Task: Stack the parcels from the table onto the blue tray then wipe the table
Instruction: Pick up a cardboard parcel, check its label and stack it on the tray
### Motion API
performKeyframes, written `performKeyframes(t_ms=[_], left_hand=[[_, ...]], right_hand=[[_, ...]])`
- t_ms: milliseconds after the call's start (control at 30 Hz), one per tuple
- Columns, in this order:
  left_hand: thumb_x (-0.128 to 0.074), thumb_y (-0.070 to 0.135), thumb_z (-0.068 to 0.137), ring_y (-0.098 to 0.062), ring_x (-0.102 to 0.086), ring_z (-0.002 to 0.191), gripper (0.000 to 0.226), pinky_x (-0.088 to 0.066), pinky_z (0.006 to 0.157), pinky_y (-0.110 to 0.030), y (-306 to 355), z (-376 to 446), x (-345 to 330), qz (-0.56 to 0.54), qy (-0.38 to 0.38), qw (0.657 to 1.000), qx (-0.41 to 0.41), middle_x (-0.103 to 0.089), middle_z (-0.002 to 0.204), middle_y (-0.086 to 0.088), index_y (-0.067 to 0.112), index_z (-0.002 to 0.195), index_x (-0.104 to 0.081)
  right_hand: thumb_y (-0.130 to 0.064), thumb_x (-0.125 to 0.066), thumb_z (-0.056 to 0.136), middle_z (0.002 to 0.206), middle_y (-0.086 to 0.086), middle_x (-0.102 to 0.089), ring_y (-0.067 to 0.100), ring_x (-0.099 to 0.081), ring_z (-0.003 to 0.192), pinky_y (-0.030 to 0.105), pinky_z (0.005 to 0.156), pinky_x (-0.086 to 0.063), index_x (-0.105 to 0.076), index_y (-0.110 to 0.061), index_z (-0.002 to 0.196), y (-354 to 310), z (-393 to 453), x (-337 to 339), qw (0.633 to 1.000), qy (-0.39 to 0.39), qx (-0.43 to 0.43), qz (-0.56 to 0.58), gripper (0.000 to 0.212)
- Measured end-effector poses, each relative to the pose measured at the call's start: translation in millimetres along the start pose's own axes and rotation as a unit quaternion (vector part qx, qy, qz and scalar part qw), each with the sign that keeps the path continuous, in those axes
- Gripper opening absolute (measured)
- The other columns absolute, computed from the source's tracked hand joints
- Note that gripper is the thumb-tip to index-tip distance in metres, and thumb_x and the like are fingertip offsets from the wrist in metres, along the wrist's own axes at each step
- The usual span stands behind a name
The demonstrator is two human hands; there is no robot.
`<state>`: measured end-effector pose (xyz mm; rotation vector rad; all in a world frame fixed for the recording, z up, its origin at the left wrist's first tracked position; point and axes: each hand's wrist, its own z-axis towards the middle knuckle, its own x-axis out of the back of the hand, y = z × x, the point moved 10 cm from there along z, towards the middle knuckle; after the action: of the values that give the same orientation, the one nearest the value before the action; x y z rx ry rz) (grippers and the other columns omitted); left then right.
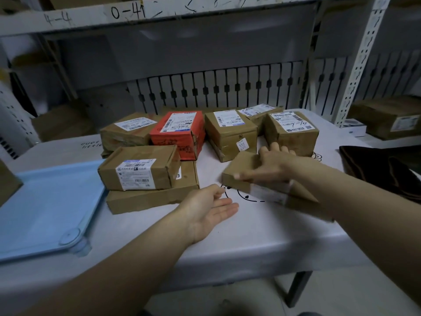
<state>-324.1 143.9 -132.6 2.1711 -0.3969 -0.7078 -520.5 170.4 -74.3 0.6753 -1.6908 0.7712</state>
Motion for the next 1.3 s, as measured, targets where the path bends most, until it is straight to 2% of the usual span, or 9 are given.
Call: performKeyframes(t_ms=[67, 167, 333, 433, 600, 800, 1033, 1133, 1300], left_hand=[[-0.056, 0.010, 0.096, -0.039, -0.066, 0.097, 0.016, -0.057, 0.078, -0.040, -0.6, 0.2, -0.7, 0.013, 0.003, 1.000, 0.005, -0.060, 0.118, -0.030, -0.003, 0.104, -0.049], [-0.061, 0.011, 0.093, -0.037, -0.064, 0.105, 0.016, -0.053, 0.091, -0.041, 0.9, -1.3, -3.2, 0.031, 0.010, 0.999, 0.000, -0.061, 0.116, -0.029, 0.001, 0.098, -0.050], [-0.060, 0.011, 0.094, -0.029, -0.062, 0.107, 0.012, -0.048, 0.103, -0.037, 7.4, -4.0, -1.9, 0.032, 0.021, 0.999, -0.026, -0.065, 0.102, -0.017, 0.003, 0.103, -0.058], [-0.059, 0.009, 0.094, -0.023, -0.060, 0.104, 0.021, -0.048, 0.098, -0.032, 14.5, -5.3, 6.6, 0.033, 0.037, 0.998, -0.050, -0.064, 0.107, -0.011, 0.004, 0.114, -0.061], [-0.062, 0.008, 0.092, -0.022, -0.066, 0.097, 0.010, -0.052, 0.096, -0.040, 34.4, -17.6, 17.3, 0.020, 0.025, 0.995, -0.091, -0.074, 0.092, -0.005, 0.011, 0.098, -0.069], [-0.066, 0.005, 0.088, -0.025, -0.071, 0.091, 0.037, -0.062, 0.068, -0.030, 71.5, -40.5, 33.8, -0.006, -0.002, 0.989, -0.149, -0.074, 0.105, -0.017, -0.002, 0.124, -0.061], [-0.067, 0.000, 0.084, -0.028, -0.068, 0.110, 0.043, -0.058, 0.086, -0.041, 123.1, -67.9, 53.2, 0.015, -0.006, 0.968, -0.250, -0.071, 0.116, -0.016, 0.004, 0.127, -0.060], [-0.062, -0.004, 0.086, -0.023, -0.067, 0.108, 0.045, -0.053, 0.096, -0.038, 139.1, -82.5, 50.1, 0.037, -0.028, 0.959, -0.280, -0.071, 0.117, -0.012, 0.008, 0.129, -0.060], [-0.058, -0.015, 0.083, -0.020, -0.070, 0.097, 0.047, -0.053, 0.095, -0.037, 155.9, -99.2, 51.2, 0.054, -0.054, 0.947, -0.312, -0.071, 0.116, -0.014, 0.005, 0.126, -0.061]], right_hand=[[-0.088, -0.053, 0.067, 0.145, 0.015, -0.033, 0.036, -0.040, 0.134, 0.043, 0.107, -0.037, -0.045, -0.010, 0.141, -8.4, -5.1, -5.5, 0.998, -0.019, 0.000, 0.062, 0.108], [-0.073, -0.062, 0.078, 0.122, 0.011, -0.054, 0.026, -0.053, 0.110, 0.031, 0.082, -0.040, -0.058, -0.009, 0.119, -16.2, -12.2, -5.8, 0.994, -0.009, 0.014, 0.109, 0.075], [-0.059, -0.074, 0.077, 0.106, 0.004, -0.059, 0.021, -0.057, 0.093, 0.030, 0.067, -0.040, -0.058, -0.009, 0.107, 2.6, -22.2, -6.7, 0.970, -0.018, -0.036, 0.238, 0.061], [-0.051, -0.076, 0.079, 0.099, 0.008, -0.069, 0.022, -0.067, 0.084, 0.029, 0.065, -0.050, -0.062, -0.008, 0.109, 7.6, -28.5, -4.4, 0.928, -0.007, -0.052, 0.370, 0.055], [-0.044, -0.070, 0.088, 0.086, 0.010, -0.076, 0.022, -0.073, 0.066, 0.029, 0.056, -0.059, -0.070, -0.005, 0.103, -2.6, -50.8, 10.0, 0.837, 0.014, -0.041, 0.546, 0.042], [-0.045, -0.068, 0.090, 0.093, 0.011, -0.078, 0.023, -0.074, 0.075, 0.034, 0.069, -0.062, -0.072, -0.006, 0.104, -45.3, -69.3, 19.5, 0.789, -0.005, 0.027, 0.613, 0.042], [-0.055, -0.068, 0.086, 0.102, 0.008, -0.077, 0.031, -0.071, 0.105, 0.053, 0.103, -0.048, -0.073, -0.013, 0.103, -84.8, -83.3, 49.6, 0.776, 0.025, 0.109, 0.620, 0.045], [-0.048, -0.066, 0.089, 0.103, 0.004, -0.077, 0.027, -0.069, 0.108, 0.046, 0.105, -0.048, -0.071, -0.010, 0.109, -95.4, -88.8, 63.7, 0.765, 0.039, 0.147, 0.626, 0.042], [-0.034, -0.070, 0.088, 0.108, 0.006, -0.075, 0.025, -0.069, 0.107, 0.046, 0.106, -0.047, -0.067, -0.003, 0.115, -103.2, -98.1, 81.2, 0.742, 0.056, 0.203, 0.637, 0.041]])
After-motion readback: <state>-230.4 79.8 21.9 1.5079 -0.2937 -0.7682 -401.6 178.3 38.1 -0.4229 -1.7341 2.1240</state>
